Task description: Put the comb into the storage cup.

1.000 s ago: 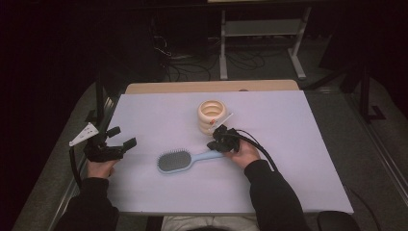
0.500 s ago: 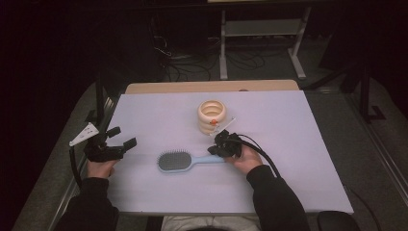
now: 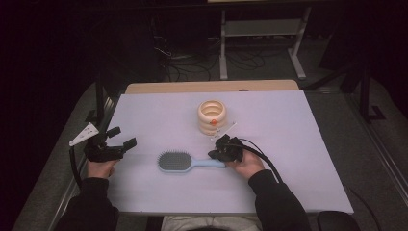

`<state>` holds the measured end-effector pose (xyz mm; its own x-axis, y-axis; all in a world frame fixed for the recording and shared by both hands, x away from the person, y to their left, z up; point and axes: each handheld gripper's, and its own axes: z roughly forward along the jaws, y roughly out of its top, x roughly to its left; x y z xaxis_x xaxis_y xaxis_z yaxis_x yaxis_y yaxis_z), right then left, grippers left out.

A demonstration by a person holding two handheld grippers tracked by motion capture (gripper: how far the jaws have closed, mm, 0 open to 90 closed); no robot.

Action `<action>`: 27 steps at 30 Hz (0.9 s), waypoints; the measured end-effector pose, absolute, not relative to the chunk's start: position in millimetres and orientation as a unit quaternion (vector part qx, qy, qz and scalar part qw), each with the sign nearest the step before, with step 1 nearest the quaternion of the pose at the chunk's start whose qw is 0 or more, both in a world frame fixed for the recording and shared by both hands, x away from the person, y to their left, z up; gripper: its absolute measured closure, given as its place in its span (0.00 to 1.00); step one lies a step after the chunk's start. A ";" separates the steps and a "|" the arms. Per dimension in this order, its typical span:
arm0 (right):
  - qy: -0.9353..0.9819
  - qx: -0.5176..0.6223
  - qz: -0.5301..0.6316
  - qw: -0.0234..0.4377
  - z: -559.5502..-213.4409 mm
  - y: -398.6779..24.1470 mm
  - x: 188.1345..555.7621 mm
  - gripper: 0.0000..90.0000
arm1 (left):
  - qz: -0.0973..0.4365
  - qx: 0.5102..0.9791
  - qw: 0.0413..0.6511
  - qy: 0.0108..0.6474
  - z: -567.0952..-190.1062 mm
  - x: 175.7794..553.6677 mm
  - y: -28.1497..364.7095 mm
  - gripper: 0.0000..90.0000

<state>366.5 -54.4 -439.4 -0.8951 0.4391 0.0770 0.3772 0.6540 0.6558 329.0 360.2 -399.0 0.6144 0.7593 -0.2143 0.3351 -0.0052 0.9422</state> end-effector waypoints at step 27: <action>0.910 0.222 0.348 0.034 -424.4 -65.8 355.7 0.91 | 0.183 0.684 0.582 0.399 -398.8 328.8 360.0 0.00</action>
<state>355.7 -65.8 -424.4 -0.8995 0.4270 0.0924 0.3799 0.6601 0.6480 328.8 360.0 -398.8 0.6141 0.7593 -0.2151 0.3337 -0.0028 0.9427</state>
